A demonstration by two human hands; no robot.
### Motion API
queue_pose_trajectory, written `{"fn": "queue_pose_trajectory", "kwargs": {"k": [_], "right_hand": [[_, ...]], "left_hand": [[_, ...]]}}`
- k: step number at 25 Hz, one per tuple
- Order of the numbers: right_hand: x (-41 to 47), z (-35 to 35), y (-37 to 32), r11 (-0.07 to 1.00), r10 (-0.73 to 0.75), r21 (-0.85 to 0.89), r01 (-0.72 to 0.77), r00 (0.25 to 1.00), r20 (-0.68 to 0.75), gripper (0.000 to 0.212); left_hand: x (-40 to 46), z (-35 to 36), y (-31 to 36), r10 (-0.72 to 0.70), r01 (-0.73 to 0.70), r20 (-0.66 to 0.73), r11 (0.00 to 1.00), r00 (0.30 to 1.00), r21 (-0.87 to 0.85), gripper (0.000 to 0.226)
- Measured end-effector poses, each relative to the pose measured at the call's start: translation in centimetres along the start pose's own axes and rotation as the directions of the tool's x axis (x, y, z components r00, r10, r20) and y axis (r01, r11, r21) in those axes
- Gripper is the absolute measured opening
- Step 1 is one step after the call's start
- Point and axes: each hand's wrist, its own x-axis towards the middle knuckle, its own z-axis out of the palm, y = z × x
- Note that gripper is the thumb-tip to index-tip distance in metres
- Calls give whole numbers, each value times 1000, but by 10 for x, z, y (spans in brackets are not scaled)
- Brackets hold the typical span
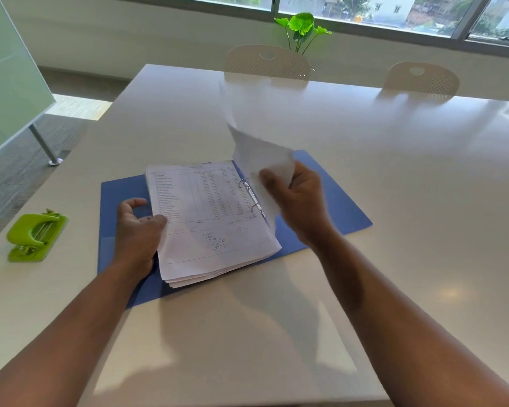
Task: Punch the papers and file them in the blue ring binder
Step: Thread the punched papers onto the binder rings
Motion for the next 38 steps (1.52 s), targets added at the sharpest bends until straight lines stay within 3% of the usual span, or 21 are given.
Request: {"fn": "queue_pose_trajectory", "kwargs": {"k": [3,5,9,12,15,17,21,24,26,29,34,38], "right_hand": [[-12,32,11,998,-17,-49,26,985,174,19],[-19,47,18,985,-29,-157,76,960,278,26],[-35,61,23,896,-2,-395,201,894,448,22],[-44,60,28,892,82,-412,186,829,553,21],[-42,51,34,855,71,-476,206,863,501,41],[-36,42,40,814,13,-526,248,896,444,42],[-25,27,59,650,-119,-698,300,948,297,36],[-24,21,72,563,40,-803,195,964,262,50],[-25,19,80,593,168,-796,122,948,271,53],[-27,18,88,625,213,-775,94,935,284,50],[-28,17,89,620,195,-776,112,937,290,51],[-29,17,84,621,209,-777,101,935,288,60]], "left_hand": [[1,-1,0,-11,10,21,1000,1000,20,23],[-1,-1,4,-70,72,31,995,997,-63,9],[2,-4,6,-127,135,67,982,990,-129,60],[2,-6,6,-125,134,72,981,989,-138,56],[3,-5,3,-106,111,61,990,993,-86,25],[4,-3,0,-113,115,37,992,993,-57,19],[5,-1,2,-80,79,-23,997,997,-6,30],[3,1,5,-93,93,-14,995,996,-39,49],[5,1,5,-113,113,7,992,994,-56,44],[7,4,1,-81,80,45,997,996,21,19],[4,13,2,48,-64,75,971,996,231,33],[1,14,9,20,-38,90,979,996,203,44]]}}
